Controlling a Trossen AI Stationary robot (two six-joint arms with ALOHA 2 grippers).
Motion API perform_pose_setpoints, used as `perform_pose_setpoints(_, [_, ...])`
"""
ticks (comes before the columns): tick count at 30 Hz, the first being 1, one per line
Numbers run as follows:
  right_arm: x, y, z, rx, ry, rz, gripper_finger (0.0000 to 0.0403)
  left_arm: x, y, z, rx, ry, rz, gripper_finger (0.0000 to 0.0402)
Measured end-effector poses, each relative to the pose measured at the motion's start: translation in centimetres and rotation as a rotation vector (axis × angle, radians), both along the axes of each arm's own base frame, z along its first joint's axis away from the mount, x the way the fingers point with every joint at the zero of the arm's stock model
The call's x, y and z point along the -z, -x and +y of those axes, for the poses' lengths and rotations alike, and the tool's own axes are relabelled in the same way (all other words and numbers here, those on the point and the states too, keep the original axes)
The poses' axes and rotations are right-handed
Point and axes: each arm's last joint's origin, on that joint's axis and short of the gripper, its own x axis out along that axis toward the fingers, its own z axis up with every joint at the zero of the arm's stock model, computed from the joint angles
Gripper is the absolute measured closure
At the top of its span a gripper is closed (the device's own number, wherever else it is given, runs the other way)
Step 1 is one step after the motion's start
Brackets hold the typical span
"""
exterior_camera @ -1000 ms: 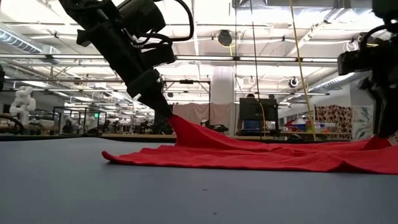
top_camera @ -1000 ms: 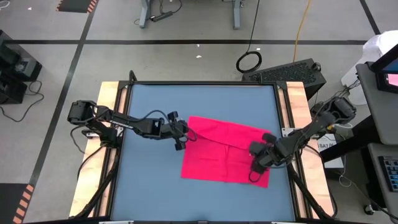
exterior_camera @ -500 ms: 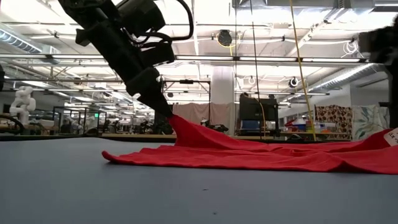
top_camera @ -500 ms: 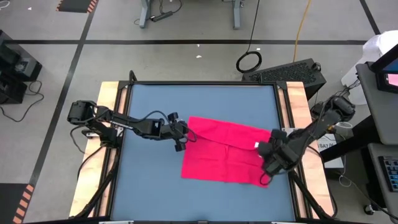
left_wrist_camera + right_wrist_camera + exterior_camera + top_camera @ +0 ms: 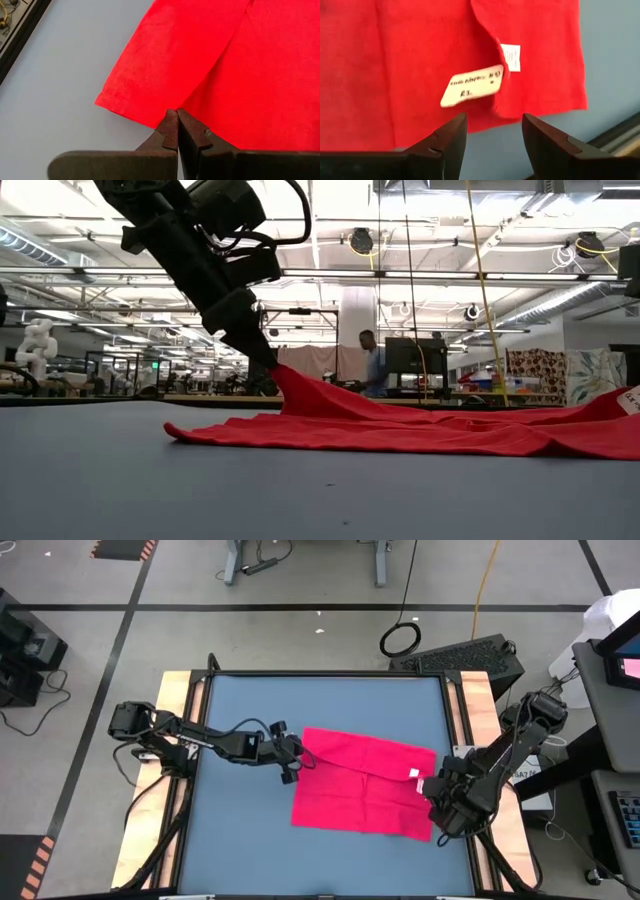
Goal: Roll towel
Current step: Fold the red towel
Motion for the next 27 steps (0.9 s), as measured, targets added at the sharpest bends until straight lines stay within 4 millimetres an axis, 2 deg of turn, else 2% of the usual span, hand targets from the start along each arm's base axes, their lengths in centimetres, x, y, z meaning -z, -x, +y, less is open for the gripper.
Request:
perform_pose_setpoints(6, [0.8, 0.2, -0.5, 0.001, 0.044, -0.018, 0.0222, 0.0, 0.0, 0.0, 0.0, 0.0, 0.0, 0.0402])
perform_pose_setpoints(9, [1.3, 0.2, -0.5, -0.013, 0.033, -0.023, 0.0237, 0.0, 0.0, 0.0, -0.001, 0.0, 0.0, 0.0402])
perform_pose_setpoints(13, [2.0, 0.5, -0.8, -0.012, 0.035, -0.026, 0.0269, 0.0, 0.0, 0.0, -0.001, 0.0, 0.0, 0.0402])
perform_pose_setpoints(27, [2.0, 0.3, -0.9, 0.017, 0.041, -0.065, 0.0397, 0.0, 0.0, 0.0, -0.003, 0.001, 0.0, 0.0401])
